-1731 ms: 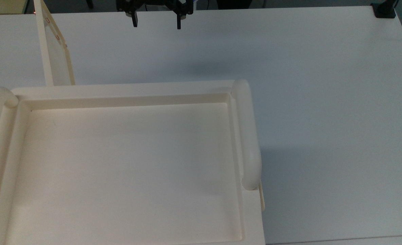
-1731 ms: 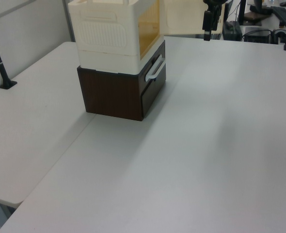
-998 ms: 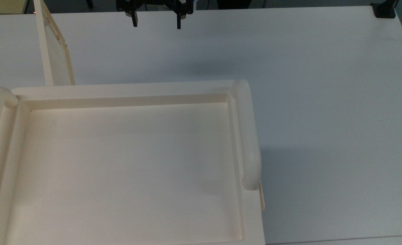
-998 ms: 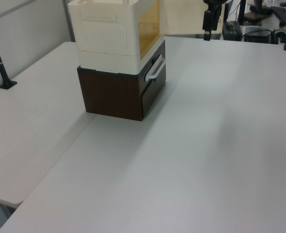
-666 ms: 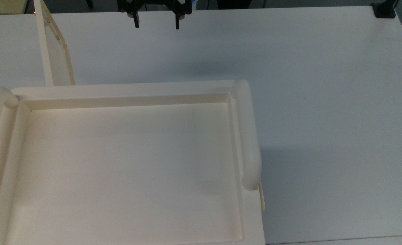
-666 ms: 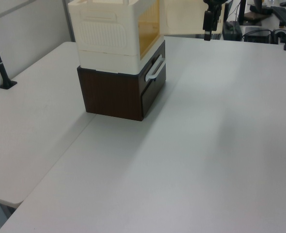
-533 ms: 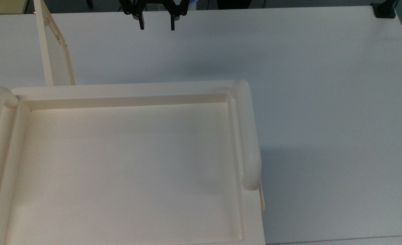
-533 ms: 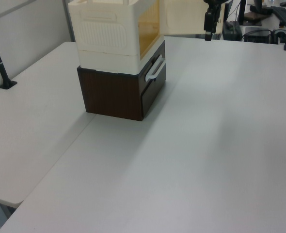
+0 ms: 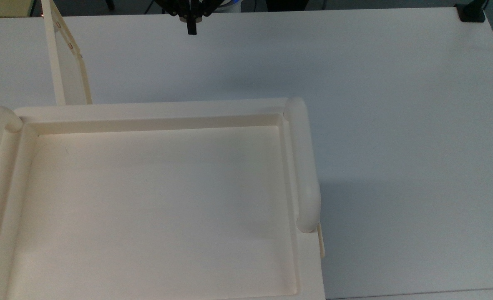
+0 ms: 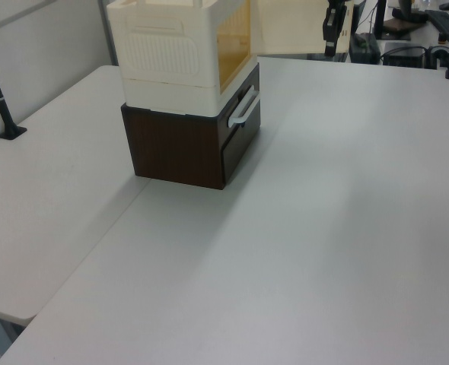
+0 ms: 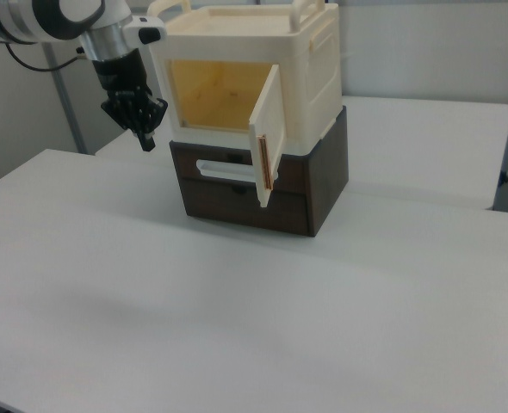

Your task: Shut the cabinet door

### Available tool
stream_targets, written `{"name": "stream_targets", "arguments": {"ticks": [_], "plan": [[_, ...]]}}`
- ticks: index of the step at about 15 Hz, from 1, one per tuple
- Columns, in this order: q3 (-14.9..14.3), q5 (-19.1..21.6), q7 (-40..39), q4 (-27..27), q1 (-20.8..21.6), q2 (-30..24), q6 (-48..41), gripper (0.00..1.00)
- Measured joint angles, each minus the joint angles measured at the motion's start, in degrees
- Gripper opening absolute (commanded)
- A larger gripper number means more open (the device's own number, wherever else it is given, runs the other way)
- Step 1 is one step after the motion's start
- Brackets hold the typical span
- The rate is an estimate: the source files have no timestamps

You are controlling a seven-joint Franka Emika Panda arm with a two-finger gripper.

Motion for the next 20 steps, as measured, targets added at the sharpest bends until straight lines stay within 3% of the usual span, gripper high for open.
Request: {"name": "stream_targets", "arguments": {"ticks": [12,18,20], "plan": [[-0.5,0.0,0.0,11.2,-0.9,-0.5,2.6,0.0],[-0.9,0.0,0.0,11.8,-6.5,-0.2,9.8,0.0],[-2.9,0.0,-0.1,11.7,-8.6,0.1,12.6,0.0]]}}
